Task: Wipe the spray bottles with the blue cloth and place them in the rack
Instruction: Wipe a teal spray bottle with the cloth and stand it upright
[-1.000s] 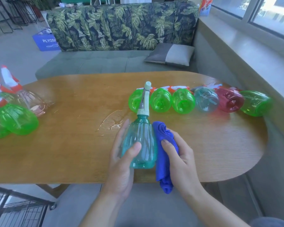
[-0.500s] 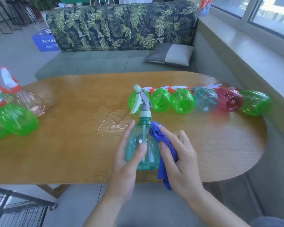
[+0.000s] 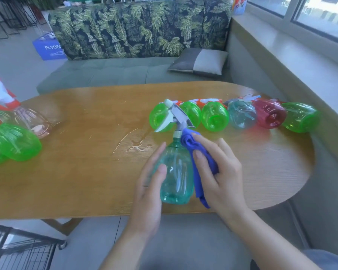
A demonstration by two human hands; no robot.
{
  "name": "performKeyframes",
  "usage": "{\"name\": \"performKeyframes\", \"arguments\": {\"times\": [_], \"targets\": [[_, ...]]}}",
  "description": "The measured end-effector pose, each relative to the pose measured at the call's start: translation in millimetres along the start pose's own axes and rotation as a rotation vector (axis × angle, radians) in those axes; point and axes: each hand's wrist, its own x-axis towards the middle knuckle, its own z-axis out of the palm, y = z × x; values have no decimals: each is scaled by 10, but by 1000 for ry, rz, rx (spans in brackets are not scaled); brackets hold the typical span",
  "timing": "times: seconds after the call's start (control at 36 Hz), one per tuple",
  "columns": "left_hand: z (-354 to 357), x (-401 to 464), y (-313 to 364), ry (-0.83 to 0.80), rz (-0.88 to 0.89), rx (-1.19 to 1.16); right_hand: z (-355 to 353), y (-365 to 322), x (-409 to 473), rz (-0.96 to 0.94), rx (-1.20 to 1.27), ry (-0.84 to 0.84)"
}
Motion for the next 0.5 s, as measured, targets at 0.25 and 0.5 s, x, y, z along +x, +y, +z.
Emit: {"name": "performKeyframes", "arguments": {"times": [0.25, 0.5], "targets": [[-31, 4, 24, 84, -66, -65, 109, -41, -157, -119, -81, -183], [-85, 23, 109, 76, -95, -110, 52, -15, -287, -372, -48, -338]]}}
